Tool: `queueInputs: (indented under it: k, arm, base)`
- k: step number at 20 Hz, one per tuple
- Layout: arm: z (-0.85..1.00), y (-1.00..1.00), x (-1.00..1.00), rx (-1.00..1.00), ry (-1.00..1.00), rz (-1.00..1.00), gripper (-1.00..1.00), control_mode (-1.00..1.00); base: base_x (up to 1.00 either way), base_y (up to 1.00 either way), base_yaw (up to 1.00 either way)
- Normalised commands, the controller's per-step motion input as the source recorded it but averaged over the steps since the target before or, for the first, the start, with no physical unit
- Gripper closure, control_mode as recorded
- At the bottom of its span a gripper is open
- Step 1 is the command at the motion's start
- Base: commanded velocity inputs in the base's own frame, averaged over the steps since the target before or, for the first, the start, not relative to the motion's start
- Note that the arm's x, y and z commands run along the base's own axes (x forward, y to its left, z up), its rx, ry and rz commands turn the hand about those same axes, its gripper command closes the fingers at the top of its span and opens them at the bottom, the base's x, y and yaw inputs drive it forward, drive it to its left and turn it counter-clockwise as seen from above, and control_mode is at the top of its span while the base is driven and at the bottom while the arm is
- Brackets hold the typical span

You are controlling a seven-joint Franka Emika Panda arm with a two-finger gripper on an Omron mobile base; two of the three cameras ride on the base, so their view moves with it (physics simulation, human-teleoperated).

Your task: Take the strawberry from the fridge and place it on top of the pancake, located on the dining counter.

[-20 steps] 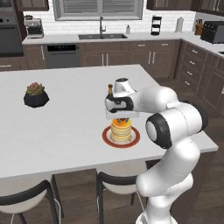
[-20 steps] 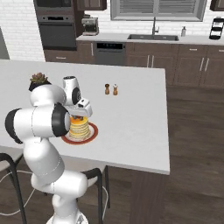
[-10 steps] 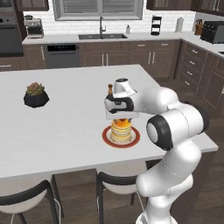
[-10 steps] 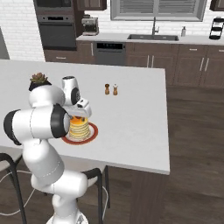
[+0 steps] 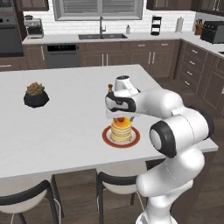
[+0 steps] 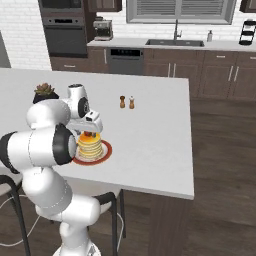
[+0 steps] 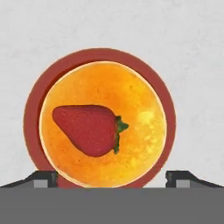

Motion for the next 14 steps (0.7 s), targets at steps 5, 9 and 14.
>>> queueInputs:
  k: [5,9,14]
  arm:
    - [0.33,0.00,-0.29,0.00,-0.03,0.00,-1.00,-1.00]
    - [0.31,0.00,-0.39,0.00,-0.05,-0.01,-1.00,-1.00]
    - [0.36,-0.01,-0.41,0.00,-0.06,-0.02,-1.00,-1.00]
  base:
    - [0.00,0.00,0.00]
    - [0.00,0.00,0.00]
    - [0.00,0.00,0.00]
